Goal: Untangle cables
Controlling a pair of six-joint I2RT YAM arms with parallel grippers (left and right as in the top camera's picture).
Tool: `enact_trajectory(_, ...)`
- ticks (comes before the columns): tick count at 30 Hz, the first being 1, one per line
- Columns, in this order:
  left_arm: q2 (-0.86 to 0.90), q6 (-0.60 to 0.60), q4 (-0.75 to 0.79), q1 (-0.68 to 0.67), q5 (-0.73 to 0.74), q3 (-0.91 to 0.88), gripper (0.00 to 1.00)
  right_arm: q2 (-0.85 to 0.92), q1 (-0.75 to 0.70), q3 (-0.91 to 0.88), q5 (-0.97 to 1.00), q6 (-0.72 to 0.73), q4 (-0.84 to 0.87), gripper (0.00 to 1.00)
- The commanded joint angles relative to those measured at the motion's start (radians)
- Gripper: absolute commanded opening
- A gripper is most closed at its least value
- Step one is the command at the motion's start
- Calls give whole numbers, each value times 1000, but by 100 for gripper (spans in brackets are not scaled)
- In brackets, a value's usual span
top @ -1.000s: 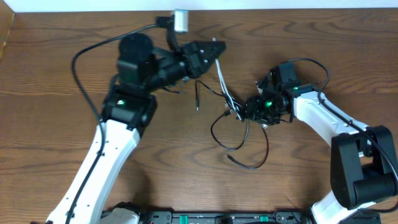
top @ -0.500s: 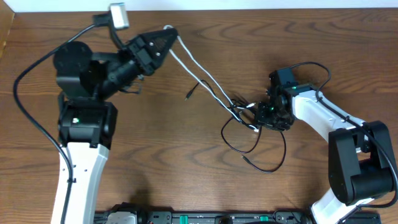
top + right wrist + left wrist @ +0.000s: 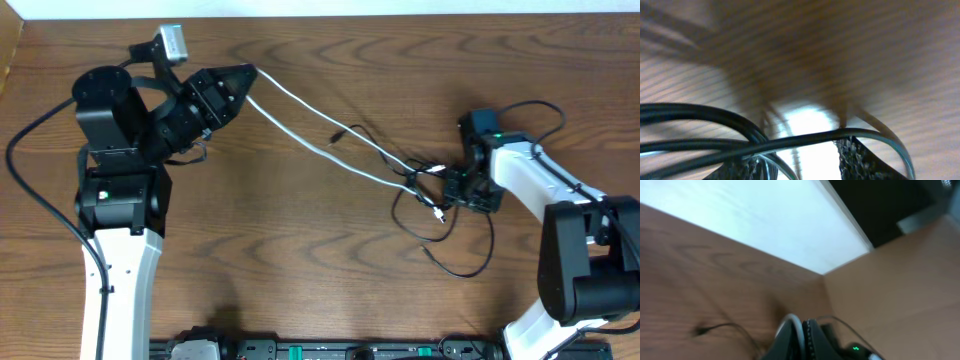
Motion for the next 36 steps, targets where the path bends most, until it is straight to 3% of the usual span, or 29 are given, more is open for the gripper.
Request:
enact_trajectory(1, -9, 127, -63, 38, -127, 27, 8, 10, -60, -6, 72, -25, -3, 42)
enact_trajectory(9, 6, 311, -290, 43, -406, 26, 8, -40, -153, 30, 24, -137, -16, 38)
enact_trajectory(19, 14, 394, -438, 44, -792, 26, 7, -174, -314, 61, -39, -258, -42, 37)
enact_trajectory(26, 46, 412, -456, 43, -807, 26, 7, -255, -411, 61, -444, -451, -7, 33)
enact_trajectory(31, 80, 413, -484, 41, -772, 26, 8, -282, -381, 61, -713, -526, -5, 31)
enact_trajectory(36, 97, 484, -488, 40, -596, 26, 12, -283, -323, 61, -692, -475, 0, 37)
